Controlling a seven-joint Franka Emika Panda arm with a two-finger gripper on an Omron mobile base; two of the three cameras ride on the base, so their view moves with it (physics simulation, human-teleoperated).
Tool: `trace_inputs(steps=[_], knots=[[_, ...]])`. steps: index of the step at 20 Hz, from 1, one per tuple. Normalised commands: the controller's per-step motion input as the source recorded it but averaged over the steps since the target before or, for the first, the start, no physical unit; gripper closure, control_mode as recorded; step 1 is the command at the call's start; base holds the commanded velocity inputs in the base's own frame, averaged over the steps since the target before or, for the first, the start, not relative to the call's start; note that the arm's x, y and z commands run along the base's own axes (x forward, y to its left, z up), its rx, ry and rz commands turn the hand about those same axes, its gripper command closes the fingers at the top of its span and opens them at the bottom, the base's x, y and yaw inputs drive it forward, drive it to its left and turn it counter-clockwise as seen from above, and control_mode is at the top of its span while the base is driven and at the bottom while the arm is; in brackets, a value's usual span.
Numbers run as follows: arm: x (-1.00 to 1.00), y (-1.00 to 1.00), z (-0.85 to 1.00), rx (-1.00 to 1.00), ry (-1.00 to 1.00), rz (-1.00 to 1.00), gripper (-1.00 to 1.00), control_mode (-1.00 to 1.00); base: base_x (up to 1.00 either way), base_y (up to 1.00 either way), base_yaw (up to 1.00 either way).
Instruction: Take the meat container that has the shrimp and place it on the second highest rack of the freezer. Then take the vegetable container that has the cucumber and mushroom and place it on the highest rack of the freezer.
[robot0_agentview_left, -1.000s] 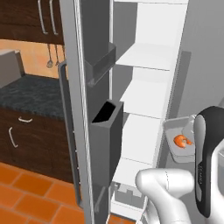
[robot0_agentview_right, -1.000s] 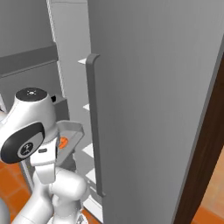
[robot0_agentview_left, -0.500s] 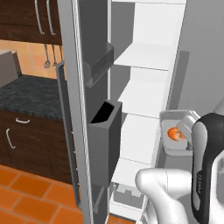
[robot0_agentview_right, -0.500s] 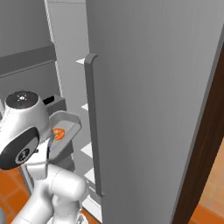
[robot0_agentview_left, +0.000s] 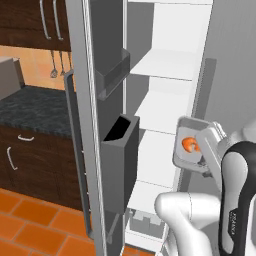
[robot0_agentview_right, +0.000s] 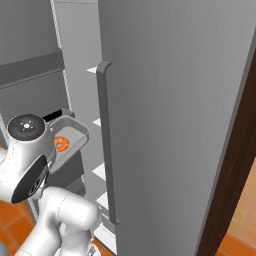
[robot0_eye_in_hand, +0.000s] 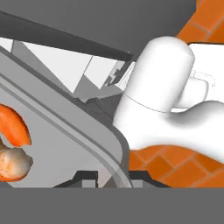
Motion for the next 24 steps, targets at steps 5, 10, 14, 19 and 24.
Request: trace_inputs(steps=[5,10,14,19,24], knots=[[0.51,0.45,-0.02,-0.01,0.00,-0.05,1.00,-1.00,0.00,0.00,0.00],[0.70,0.19,0.00,0.00,0.01,-0.06,1.00,-1.00,0.00,0.00,0.00],[0.70,0.02,0.00,0.00,0.04,0.00,1.00,-1.00,0.00,0.00,0.00],[0.63,0.00,0.00,0.00,0.00,-0.04,1.00,-1.00,0.00,0.00,0.00],[0.50,-0.16,-0.05,-0.01,0.00,-0.01,1.00,-1.00,0.00,0.00,0.00]])
